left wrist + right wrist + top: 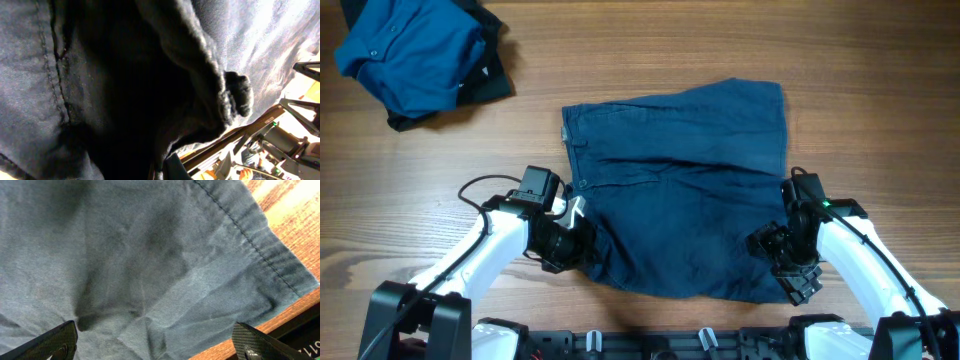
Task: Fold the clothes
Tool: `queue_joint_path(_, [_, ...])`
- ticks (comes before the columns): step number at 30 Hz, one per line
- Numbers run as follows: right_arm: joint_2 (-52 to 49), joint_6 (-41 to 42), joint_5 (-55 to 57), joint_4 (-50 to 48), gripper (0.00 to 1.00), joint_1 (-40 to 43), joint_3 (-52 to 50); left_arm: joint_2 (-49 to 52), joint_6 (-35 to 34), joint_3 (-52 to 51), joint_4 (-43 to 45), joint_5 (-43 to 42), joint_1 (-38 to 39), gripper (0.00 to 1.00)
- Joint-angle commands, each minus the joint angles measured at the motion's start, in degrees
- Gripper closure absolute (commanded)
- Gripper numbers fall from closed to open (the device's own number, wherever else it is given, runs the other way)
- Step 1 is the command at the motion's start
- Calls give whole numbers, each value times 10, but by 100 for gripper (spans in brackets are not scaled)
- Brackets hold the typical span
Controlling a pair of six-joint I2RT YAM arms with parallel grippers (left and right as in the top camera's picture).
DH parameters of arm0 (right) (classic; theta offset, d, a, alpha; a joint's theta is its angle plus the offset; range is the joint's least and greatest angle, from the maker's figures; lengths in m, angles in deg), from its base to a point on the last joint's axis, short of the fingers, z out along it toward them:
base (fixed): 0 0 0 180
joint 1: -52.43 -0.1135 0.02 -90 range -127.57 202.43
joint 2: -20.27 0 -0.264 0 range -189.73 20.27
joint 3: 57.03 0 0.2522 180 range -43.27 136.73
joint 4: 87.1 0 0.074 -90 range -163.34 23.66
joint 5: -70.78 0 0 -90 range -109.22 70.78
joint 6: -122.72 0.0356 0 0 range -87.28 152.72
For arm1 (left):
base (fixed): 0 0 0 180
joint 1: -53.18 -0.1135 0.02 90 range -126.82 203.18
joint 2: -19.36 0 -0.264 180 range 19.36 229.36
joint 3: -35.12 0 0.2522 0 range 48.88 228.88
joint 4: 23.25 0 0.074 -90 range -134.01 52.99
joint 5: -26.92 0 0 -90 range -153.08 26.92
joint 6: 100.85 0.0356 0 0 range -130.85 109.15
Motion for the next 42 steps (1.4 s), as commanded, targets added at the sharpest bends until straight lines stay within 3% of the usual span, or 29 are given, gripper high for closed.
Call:
queue_joint_path(1, [-5, 34, -5, -2, 0, 2, -10, 4, 14, 6, 0, -15, 5, 96])
queue_joint_path(8, [-5, 61, -35, -56, 0, 2, -59, 4, 14, 6, 0, -15, 5, 96])
queue_joint_path(28, [-5, 66, -14, -68, 1, 2, -61, 4, 13, 6, 2, -15, 5, 96])
queue_joint_path(32, [-11, 62, -15, -80, 11, 2, -61, 4, 14, 6, 2, -15, 5, 96])
queue_joint_path(34, [-20, 61, -15, -85, 23, 2, -61, 4, 14, 6, 2, -15, 5, 96])
queue_joint_path(38, [-47, 48, -26, -103, 36, 2, -61, 4, 14, 6, 2, -15, 5, 96])
queue_joint_path(42, [-70, 47, -28, -117, 44, 2, -61, 4, 14, 6, 2, -15, 5, 96])
